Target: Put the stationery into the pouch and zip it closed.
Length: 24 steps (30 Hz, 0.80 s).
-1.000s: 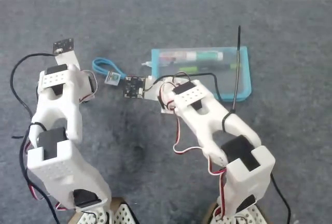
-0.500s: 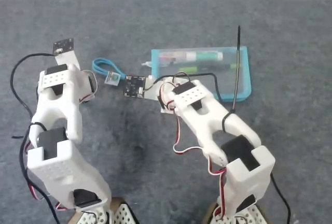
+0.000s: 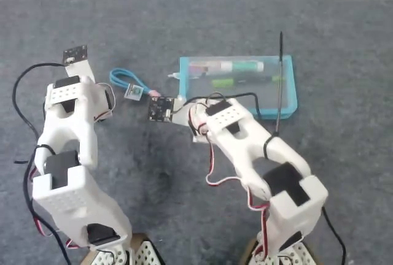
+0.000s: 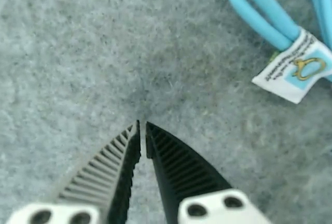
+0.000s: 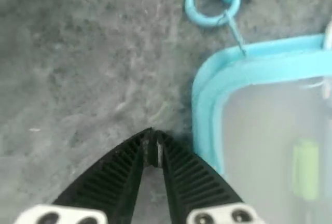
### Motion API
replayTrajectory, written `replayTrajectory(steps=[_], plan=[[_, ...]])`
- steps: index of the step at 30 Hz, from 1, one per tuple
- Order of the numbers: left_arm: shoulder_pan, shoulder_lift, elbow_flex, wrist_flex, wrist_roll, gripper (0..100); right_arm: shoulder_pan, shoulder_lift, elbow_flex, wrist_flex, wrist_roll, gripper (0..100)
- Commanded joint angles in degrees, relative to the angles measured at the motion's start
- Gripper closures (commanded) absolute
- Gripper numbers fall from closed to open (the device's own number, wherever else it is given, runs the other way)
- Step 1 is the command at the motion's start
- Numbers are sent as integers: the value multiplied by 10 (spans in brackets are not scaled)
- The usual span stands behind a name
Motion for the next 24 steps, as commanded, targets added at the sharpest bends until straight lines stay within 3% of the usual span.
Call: replayTrajectory(steps=[1,10,24], plan=[[0,-4,-30,2,-6,987,3,-71,18,3,-11,991],[0,-4,-28,-8,-4,987,2,-119,47,0,-27,991],[0,-4,-28,-9,-4,987,2,-252,164,-102,-73,991]])
